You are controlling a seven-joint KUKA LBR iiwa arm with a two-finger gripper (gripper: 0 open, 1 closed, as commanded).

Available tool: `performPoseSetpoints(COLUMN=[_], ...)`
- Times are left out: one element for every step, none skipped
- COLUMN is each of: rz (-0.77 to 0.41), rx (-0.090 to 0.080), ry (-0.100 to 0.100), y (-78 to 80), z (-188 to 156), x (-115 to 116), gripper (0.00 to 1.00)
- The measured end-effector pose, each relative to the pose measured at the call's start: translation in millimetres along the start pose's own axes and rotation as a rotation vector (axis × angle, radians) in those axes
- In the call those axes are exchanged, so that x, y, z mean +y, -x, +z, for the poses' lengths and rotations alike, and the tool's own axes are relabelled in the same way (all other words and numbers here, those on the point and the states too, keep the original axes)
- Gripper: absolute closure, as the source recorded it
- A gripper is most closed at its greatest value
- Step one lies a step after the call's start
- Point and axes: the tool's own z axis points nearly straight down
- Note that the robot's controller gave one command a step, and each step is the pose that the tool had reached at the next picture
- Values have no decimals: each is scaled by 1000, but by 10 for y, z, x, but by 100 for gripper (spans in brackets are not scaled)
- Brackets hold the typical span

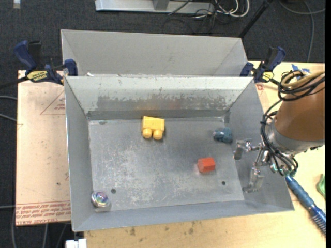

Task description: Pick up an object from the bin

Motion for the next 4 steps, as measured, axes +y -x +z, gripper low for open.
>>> performPoseSetpoints(rz=[78, 62, 100, 122], rx=[-8, -2, -13, -11], ry=[2, 0, 1, -3], y=[523, 171, 622, 572], z=[632, 825, 833, 699], x=[442, 543, 920, 400], gripper=[0, 0, 0, 0])
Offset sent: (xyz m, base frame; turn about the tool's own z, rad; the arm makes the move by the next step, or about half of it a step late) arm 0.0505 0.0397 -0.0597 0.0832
